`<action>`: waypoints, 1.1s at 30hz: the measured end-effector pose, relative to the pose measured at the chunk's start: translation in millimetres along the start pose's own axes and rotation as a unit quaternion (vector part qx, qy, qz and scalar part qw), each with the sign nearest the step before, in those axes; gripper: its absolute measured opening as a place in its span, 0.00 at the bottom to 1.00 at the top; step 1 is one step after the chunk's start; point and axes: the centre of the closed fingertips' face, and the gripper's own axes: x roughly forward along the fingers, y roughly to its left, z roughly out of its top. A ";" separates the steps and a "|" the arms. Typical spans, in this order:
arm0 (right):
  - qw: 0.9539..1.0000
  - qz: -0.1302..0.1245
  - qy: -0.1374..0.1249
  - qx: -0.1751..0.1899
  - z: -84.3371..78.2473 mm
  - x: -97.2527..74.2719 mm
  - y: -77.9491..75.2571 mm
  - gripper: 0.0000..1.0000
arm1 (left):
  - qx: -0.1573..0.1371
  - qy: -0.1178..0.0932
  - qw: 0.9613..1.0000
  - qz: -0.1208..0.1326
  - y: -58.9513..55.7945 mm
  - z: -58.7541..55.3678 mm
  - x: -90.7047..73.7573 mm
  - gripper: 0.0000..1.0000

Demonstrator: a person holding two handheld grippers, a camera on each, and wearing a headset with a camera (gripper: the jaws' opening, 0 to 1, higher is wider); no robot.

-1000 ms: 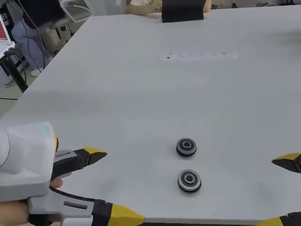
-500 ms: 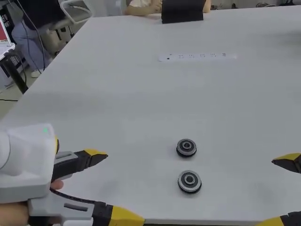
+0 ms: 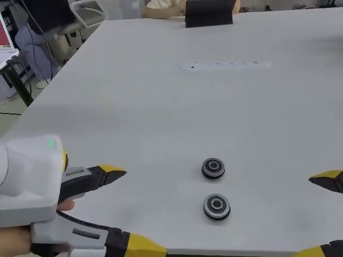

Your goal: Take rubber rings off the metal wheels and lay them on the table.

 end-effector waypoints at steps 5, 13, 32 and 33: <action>1.000 -0.005 -0.005 -0.010 8.0 -2.3 -1.5 0.99 | 0.010 -0.032 0.999 -0.014 -9.3 20.8 -8.0 0.99; 0.998 -0.005 -0.037 -0.045 44.4 -9.8 -3.6 0.99 | 0.036 -0.036 0.999 -0.002 -7.0 34.9 -16.9 0.99; 0.990 -0.001 -0.095 -0.101 115.3 -16.6 -2.7 0.93 | 0.129 -0.080 0.988 -0.010 -10.9 105.1 -27.3 0.97; 0.990 0.000 -0.097 -0.103 117.8 -15.8 -2.0 0.93 | 0.133 -0.082 0.988 -0.011 -10.9 107.8 -26.0 0.97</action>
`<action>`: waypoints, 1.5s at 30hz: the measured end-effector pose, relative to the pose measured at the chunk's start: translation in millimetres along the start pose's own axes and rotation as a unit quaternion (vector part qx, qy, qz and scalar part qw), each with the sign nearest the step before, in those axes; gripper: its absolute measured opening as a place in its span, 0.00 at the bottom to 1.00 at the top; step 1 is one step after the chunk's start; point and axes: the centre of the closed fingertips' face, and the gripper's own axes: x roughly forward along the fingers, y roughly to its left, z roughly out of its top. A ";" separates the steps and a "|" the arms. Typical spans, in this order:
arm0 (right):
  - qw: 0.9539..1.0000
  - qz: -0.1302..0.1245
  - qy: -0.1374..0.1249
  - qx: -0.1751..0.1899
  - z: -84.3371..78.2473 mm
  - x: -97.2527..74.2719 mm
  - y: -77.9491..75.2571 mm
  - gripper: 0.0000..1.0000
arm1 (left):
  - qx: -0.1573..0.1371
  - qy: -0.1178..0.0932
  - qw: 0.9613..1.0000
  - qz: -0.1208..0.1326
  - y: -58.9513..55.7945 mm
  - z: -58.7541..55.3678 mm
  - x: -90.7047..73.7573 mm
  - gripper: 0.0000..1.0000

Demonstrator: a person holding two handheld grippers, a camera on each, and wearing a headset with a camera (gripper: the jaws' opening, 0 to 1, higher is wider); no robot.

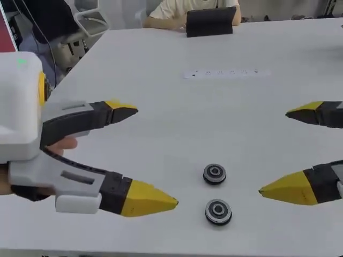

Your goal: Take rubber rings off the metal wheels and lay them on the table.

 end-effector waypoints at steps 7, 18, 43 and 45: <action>1.000 0.017 -0.015 -0.012 14.2 11.2 -6.6 0.91 | 0.024 -0.005 1.000 -0.002 10.6 13.6 11.5 0.96; 0.999 0.047 -0.025 -0.007 16.2 36.4 -12.3 0.85 | 0.046 -0.024 0.999 -0.008 26.8 31.7 35.7 0.93; 0.991 0.133 0.001 0.028 -50.5 64.2 21.8 0.53 | 0.028 -0.017 0.999 -0.040 0.8 -38.7 95.6 0.69; 0.990 0.138 0.014 0.023 -58.3 65.5 24.2 0.50 | 0.028 -0.009 0.999 -0.043 -0.4 -45.4 94.8 0.67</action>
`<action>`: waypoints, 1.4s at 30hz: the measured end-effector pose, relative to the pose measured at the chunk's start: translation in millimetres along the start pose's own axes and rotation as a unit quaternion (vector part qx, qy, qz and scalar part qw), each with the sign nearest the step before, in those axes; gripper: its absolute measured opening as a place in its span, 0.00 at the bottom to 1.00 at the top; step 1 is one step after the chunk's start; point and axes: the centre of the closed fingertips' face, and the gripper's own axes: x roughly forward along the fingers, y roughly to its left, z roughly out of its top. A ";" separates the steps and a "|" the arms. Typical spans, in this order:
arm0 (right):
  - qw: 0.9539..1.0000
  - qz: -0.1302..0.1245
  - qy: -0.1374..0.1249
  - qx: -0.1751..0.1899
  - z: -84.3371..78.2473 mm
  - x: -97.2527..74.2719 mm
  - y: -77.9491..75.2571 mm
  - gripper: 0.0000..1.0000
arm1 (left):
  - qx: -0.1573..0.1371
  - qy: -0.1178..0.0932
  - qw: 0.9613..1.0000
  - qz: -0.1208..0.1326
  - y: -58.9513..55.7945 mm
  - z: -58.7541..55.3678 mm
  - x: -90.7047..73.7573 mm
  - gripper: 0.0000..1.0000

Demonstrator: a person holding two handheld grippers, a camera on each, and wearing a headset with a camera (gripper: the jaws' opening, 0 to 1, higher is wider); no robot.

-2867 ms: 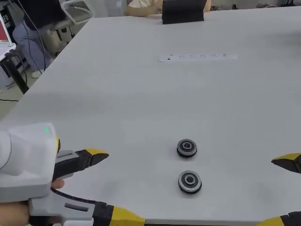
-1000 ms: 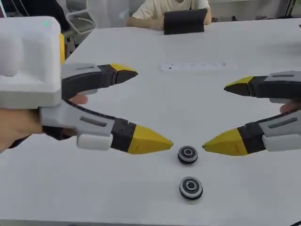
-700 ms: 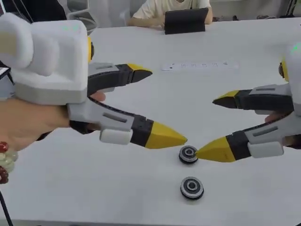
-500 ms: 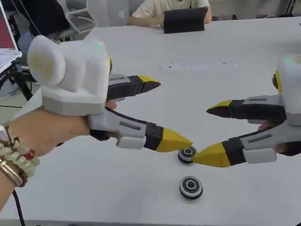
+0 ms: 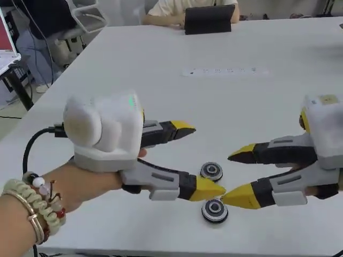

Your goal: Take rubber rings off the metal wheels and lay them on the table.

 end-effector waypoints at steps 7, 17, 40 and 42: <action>1.000 0.005 0.028 -0.003 -16.7 6.8 2.0 0.42 | 0.008 0.023 1.000 -0.011 -3.8 -16.8 4.3 0.60; 0.996 0.014 0.085 -0.022 -46.4 13.6 2.1 0.32 | 0.014 0.042 0.999 -0.030 -15.3 -26.2 15.2 0.48; 0.994 0.007 0.105 0.000 -64.9 24.6 -2.3 0.22 | 0.012 0.081 0.995 -0.055 -29.8 -55.1 36.9 0.27; 0.994 0.008 0.108 0.000 -66.8 25.3 -2.0 0.21 | 0.009 0.084 0.995 -0.057 -31.4 -60.3 38.0 0.26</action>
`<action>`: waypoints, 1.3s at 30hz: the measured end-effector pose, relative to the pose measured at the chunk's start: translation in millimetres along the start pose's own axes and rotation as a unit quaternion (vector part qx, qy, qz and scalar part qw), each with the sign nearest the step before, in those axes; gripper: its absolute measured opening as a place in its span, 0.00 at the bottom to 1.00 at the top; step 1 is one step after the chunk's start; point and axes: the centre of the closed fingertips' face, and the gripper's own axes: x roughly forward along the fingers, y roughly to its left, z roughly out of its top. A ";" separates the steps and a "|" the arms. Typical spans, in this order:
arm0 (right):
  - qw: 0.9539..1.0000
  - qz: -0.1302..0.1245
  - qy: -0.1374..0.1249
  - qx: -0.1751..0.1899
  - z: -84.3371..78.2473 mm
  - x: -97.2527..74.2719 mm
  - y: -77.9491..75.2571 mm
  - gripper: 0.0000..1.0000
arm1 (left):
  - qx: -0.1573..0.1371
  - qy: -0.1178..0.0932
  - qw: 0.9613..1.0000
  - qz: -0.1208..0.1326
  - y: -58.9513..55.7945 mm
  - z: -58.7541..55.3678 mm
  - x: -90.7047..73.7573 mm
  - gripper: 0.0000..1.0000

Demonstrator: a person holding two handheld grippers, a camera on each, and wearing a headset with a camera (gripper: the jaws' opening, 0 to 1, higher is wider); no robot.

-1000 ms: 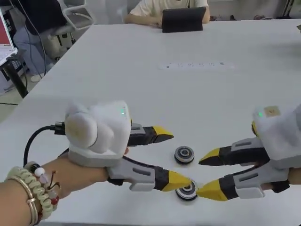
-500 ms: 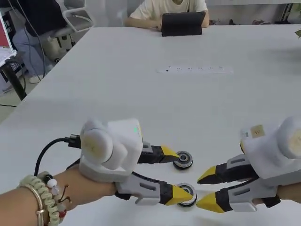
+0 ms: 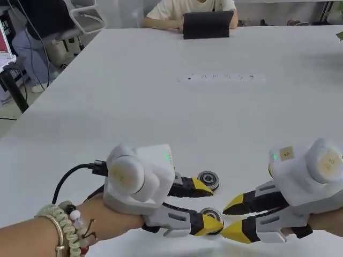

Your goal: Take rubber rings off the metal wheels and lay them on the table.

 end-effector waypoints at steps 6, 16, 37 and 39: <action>1.000 0.000 0.002 0.001 -0.2 0.6 0.2 0.20 | -0.004 0.002 1.000 0.004 2.1 -1.6 1.4 0.21; 1.000 0.000 -0.003 0.004 1.6 0.6 -0.3 0.17 | -0.008 0.018 1.000 -0.003 1.0 -12.4 1.2 0.14; 1.000 -0.002 0.006 -0.009 0.3 2.0 -0.4 0.13 | 0.011 0.028 1.000 -0.005 -1.5 -16.9 2.6 0.07; 1.000 -0.002 0.007 -0.009 0.1 1.9 -0.5 0.12 | 0.010 0.028 1.000 -0.005 -1.0 -17.0 2.7 0.07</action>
